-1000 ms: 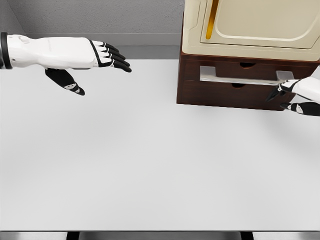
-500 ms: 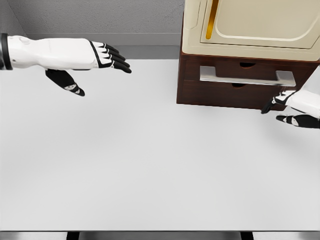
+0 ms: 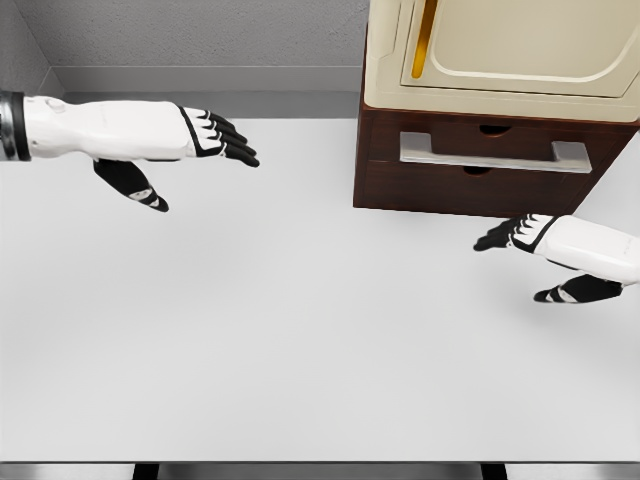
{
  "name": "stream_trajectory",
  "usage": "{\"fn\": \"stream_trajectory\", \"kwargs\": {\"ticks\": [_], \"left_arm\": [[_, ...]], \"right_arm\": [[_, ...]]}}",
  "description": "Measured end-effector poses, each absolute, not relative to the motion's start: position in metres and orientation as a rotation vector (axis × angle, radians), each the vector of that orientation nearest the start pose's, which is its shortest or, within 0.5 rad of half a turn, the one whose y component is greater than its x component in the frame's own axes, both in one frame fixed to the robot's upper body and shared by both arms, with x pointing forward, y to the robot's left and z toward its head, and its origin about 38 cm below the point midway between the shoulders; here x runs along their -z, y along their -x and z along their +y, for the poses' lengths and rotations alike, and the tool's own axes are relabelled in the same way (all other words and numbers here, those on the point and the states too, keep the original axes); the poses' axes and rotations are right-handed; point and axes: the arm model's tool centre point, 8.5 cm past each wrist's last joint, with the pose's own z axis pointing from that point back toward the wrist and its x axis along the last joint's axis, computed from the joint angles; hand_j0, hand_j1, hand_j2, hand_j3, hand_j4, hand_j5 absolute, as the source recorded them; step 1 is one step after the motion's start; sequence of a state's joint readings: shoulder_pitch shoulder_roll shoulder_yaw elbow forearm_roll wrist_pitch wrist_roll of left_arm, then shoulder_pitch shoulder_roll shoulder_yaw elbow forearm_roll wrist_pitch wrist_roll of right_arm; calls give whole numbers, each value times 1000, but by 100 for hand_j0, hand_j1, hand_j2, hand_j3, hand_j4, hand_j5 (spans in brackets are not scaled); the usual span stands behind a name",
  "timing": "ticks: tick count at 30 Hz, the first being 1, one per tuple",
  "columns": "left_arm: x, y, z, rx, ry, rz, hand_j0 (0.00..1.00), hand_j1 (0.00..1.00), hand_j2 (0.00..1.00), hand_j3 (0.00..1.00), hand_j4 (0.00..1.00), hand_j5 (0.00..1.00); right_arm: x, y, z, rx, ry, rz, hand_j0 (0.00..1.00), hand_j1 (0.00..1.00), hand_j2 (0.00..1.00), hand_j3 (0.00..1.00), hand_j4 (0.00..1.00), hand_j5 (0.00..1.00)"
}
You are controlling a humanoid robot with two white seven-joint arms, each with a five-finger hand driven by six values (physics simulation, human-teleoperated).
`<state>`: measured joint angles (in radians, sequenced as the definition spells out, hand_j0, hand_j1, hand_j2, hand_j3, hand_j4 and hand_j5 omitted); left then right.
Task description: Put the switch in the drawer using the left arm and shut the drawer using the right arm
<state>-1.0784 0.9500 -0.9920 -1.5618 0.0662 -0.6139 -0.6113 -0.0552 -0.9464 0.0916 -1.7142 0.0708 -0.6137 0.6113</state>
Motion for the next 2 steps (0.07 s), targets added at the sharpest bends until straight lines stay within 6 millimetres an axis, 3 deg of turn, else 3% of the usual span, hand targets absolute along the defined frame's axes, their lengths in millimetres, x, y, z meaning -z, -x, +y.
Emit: {"fn": "stream_trajectory", "kwargs": {"ticks": [2], "left_arm": [[-323, -426, 259, -2893, 185, 2071, 100, 100, 100, 100, 100, 100]], "right_arm": [[-216, -333, -366, -1806, 199, -1536, 100, 100, 100, 100, 100, 100]]}}
